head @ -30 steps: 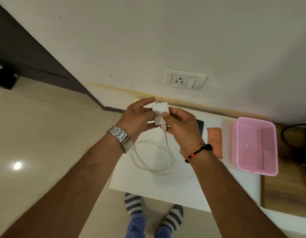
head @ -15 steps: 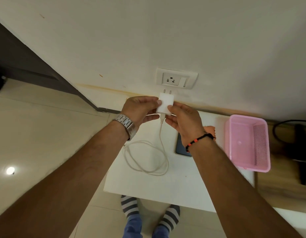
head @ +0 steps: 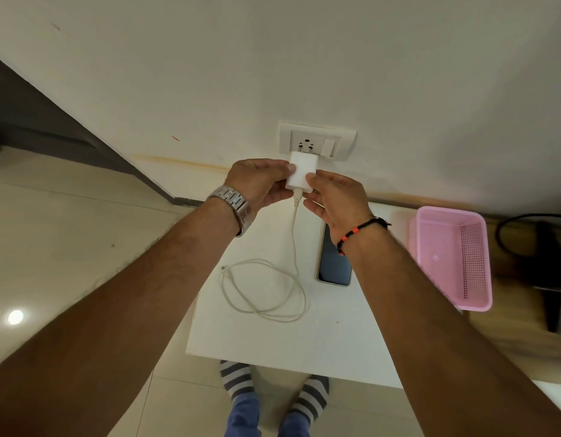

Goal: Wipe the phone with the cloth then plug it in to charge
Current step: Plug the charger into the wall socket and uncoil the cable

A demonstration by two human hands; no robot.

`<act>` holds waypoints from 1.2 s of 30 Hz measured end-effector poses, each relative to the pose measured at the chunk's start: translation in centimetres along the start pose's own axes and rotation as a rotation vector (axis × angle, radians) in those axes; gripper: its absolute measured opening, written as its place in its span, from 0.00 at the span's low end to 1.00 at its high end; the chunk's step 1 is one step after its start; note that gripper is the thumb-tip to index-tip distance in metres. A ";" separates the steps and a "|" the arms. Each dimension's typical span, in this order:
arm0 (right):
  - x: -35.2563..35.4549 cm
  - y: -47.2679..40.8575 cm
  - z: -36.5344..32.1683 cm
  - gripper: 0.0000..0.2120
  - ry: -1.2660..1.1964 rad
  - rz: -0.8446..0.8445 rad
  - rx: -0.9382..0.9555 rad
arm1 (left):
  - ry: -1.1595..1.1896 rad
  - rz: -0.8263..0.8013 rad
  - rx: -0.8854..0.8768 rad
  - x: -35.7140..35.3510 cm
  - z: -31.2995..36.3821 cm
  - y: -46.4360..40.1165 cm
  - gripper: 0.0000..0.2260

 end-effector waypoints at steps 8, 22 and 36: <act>-0.1 -0.4 -0.1 0.06 -0.029 0.017 -0.003 | 0.024 -0.016 -0.007 -0.1 0.2 -0.4 0.08; -0.3 -1.7 -0.8 0.13 -0.097 0.055 -0.016 | 0.056 -0.008 -0.004 -0.8 1.2 -1.2 0.12; 1.3 0.1 2.8 0.14 0.020 -0.058 -0.104 | -0.002 -0.029 0.097 0.8 -3.5 0.4 0.13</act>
Point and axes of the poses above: each hand's wrist, its own y-axis away from the middle knuckle, its own x-axis out of the back of the hand, z = x × y, the point moved 6 cm from there along -y, towards the middle knuckle, and after that the axes turned 7 degrees about -y, right-handed, at the moved point
